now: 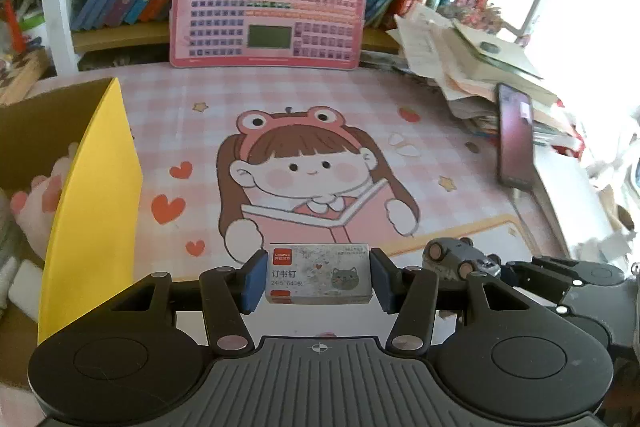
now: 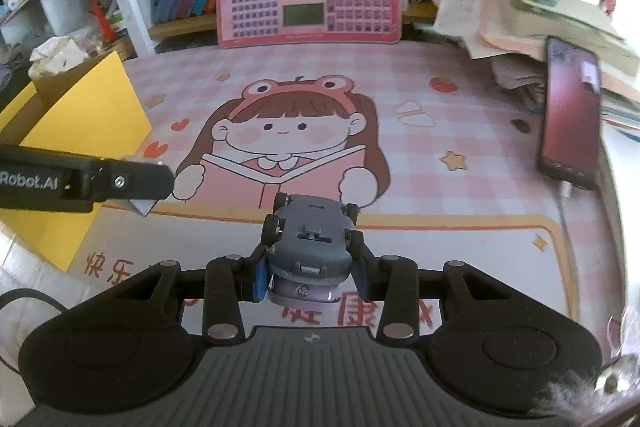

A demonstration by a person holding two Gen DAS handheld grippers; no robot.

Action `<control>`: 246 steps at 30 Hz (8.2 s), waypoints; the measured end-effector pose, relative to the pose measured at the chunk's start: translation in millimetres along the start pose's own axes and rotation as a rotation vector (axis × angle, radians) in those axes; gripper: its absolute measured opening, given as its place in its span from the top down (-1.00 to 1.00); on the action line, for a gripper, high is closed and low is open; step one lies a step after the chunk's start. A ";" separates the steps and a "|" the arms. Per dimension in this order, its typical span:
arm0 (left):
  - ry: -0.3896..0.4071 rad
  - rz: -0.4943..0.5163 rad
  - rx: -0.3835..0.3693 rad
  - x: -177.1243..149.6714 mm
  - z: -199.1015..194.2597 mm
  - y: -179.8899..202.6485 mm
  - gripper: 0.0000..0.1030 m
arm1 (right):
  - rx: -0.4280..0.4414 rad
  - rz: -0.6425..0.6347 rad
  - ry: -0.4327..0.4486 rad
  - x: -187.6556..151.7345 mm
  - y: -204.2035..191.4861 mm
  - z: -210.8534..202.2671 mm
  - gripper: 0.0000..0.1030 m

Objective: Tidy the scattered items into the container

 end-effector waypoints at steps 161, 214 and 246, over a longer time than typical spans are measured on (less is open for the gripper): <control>0.373 -0.040 0.213 -89.9 -239.9 -214.7 -0.62 | -0.031 -0.155 0.352 -14.0 -284.2 -116.3 -0.55; 0.080 0.010 0.293 -206.0 -211.5 -164.3 -1.00 | -0.158 -0.096 0.161 -132.4 -248.2 -137.1 -1.00; 0.004 0.014 0.236 -213.4 -197.3 -165.7 -1.00 | -0.159 -0.048 0.095 -141.2 -246.7 -125.3 -1.00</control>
Point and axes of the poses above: each gripper's, at about its wrist camera, not at the fingertips, and z roughly the way its jaws point, y to its right, x to its top, the point moved 8 cm from there along z, roughly the way its jaws point, and after that the axes turned 4 degrees about x, right-handed, at the moved point
